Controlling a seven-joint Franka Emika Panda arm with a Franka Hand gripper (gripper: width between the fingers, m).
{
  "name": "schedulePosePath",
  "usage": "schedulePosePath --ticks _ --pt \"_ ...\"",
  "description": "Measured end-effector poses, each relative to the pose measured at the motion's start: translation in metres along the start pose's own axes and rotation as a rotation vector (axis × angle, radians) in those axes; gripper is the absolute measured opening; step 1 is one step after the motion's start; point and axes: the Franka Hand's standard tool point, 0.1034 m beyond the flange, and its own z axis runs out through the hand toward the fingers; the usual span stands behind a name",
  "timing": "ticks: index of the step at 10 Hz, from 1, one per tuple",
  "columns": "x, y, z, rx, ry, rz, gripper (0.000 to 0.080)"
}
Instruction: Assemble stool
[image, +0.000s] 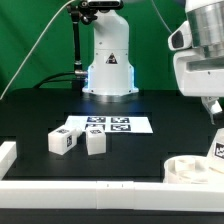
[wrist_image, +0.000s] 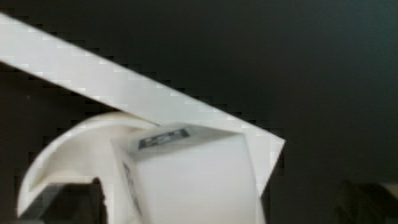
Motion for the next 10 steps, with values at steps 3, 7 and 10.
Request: schedulePosePath --ticks 3,7,10 --pt "0.001 0.001 0.001 -0.001 0.020 -0.277 0.0649" --pt "-0.011 -0.001 0.000 -0.035 0.049 -0.715 0.0649" --pt "-0.007 0.000 -0.001 -0.043 0.050 -0.861 0.0649"
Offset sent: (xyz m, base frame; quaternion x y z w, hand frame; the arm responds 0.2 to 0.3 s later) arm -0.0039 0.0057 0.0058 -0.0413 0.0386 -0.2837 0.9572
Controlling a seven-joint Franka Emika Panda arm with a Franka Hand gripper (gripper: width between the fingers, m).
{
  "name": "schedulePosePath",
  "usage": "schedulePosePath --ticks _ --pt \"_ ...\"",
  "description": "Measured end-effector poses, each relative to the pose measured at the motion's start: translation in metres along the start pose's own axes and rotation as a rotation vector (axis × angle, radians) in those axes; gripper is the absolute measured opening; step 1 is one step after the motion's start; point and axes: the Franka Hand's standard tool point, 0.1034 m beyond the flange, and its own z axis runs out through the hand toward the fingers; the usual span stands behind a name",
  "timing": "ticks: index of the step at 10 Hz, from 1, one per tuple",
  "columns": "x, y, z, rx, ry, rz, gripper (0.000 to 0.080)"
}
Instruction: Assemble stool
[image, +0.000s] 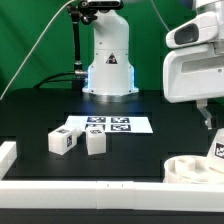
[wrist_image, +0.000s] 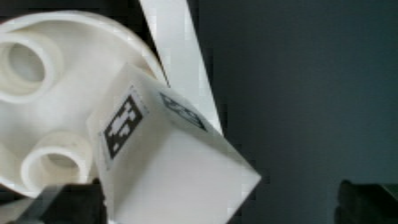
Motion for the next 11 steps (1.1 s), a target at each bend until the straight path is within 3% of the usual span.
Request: schedulePosePath --ticks 2,6,8,11 --pt "0.001 0.002 0.000 -0.009 0.001 -0.134 0.0649" --pt "0.000 0.007 0.004 -0.094 -0.002 -0.549 0.0649" --pt "0.001 0.013 0.006 -0.122 -0.016 -0.728 0.0649" --pt "-0.004 0.020 0.013 -0.128 -0.023 -0.781 0.0649"
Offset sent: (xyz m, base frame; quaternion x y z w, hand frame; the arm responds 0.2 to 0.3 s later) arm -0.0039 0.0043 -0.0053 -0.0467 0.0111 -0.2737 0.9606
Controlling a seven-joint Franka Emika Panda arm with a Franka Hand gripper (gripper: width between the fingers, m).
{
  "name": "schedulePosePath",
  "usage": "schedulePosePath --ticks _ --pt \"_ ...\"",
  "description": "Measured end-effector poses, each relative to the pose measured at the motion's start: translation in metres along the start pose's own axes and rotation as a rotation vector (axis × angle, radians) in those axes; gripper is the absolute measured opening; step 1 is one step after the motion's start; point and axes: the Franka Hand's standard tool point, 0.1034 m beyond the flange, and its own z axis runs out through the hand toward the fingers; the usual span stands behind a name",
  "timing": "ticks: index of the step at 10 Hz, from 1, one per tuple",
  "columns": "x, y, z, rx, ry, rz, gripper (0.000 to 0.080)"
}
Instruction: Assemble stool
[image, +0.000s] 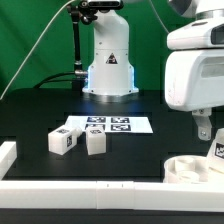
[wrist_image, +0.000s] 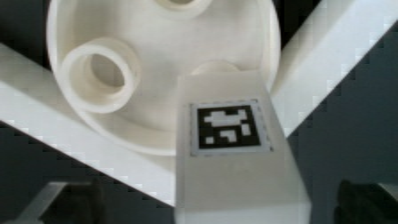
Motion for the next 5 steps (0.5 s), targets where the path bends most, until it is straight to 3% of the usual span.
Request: schedulePosePath --ticks 3,4,5 --pt "-0.0056 0.0018 0.0077 0.002 -0.010 0.023 0.0624" --pt "-0.0055 0.0015 0.0077 0.002 -0.010 0.023 0.0455" --pt "-0.0056 0.0018 0.0077 0.001 -0.010 0.040 0.0455"
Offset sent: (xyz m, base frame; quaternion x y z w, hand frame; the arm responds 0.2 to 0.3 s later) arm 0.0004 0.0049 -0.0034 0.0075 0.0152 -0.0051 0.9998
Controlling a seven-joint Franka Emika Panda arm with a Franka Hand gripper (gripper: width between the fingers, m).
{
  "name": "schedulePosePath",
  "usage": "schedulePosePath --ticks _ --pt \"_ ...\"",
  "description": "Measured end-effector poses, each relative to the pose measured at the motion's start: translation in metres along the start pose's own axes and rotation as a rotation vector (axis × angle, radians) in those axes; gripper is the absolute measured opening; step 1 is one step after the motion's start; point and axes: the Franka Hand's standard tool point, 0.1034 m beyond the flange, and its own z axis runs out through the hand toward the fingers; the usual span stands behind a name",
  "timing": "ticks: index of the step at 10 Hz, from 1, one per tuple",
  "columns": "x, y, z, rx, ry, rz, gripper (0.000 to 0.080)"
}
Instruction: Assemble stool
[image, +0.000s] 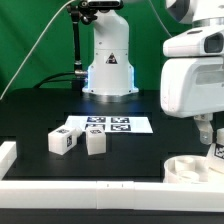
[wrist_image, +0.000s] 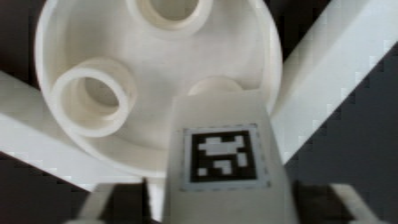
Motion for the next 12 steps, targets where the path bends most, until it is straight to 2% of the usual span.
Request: schedulePosePath --ticks 1,3,5,9,12 --pt "-0.0001 0.0003 0.0000 0.000 0.000 0.014 0.0337" --pt "-0.0001 0.0004 0.0000 0.001 0.001 0.059 0.0337" --pt "-0.0022 0.0078 -0.0003 0.011 0.007 0.238 0.0337" --pt "0.0008 0.0016 0.0021 0.000 0.067 0.670 0.0338" --pt "-0.0005 0.0010 0.0020 0.005 0.084 0.982 0.0338"
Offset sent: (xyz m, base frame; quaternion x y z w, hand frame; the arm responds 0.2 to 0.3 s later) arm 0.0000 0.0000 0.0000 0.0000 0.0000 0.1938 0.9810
